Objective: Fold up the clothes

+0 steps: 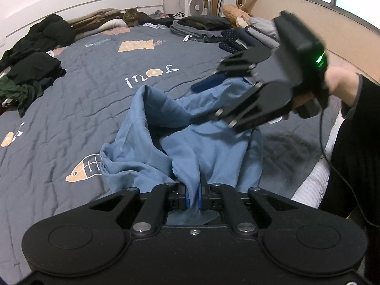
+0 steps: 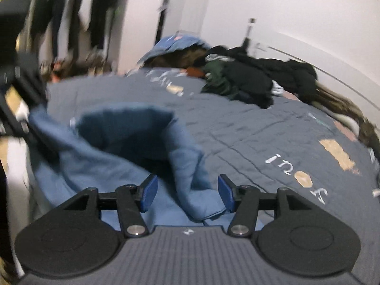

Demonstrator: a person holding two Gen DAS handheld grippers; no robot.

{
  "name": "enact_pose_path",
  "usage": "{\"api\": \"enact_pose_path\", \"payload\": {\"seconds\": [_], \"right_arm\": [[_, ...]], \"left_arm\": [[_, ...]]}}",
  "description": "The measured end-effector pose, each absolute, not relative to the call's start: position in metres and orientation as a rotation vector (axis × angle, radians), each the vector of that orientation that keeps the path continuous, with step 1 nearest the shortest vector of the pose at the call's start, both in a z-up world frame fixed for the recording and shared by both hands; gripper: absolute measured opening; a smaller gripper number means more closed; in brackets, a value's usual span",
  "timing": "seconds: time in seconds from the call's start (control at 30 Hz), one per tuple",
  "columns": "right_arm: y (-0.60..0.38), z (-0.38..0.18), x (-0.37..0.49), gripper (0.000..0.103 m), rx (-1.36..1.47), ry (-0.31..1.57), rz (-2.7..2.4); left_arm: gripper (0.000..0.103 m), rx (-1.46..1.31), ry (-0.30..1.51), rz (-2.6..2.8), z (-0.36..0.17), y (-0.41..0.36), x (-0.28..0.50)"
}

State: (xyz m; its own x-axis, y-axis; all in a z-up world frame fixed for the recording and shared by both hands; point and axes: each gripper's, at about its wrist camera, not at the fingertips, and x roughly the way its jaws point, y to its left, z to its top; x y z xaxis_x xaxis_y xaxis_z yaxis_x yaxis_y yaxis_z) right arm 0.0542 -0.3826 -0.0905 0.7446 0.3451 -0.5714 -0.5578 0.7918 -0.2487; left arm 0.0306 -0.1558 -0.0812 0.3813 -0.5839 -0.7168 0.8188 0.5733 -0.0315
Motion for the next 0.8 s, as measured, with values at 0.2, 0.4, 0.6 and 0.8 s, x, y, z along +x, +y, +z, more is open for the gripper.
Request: {"api": "enact_pose_path", "payload": {"seconds": [0.2,0.4,0.6,0.8], "right_arm": [[-0.366,-0.111,0.081,0.055,-0.510,0.566,0.507],[-0.372,-0.118,0.092,0.002,-0.403,0.621,0.471],[-0.418,-0.080,0.096,0.001,-0.077,0.584,0.430],[-0.455,-0.053,0.093,0.001,0.099,0.527,0.408]], "left_arm": [[0.007,0.366,0.762,-0.913,-0.086,-0.156,0.031],[0.007,0.383,0.770,-0.903,-0.086,-0.157,0.029],[0.014,0.419,0.757,-0.873,-0.077,-0.151,0.025],[0.044,0.437,0.707,-0.884,-0.064,-0.153,0.020]]}}
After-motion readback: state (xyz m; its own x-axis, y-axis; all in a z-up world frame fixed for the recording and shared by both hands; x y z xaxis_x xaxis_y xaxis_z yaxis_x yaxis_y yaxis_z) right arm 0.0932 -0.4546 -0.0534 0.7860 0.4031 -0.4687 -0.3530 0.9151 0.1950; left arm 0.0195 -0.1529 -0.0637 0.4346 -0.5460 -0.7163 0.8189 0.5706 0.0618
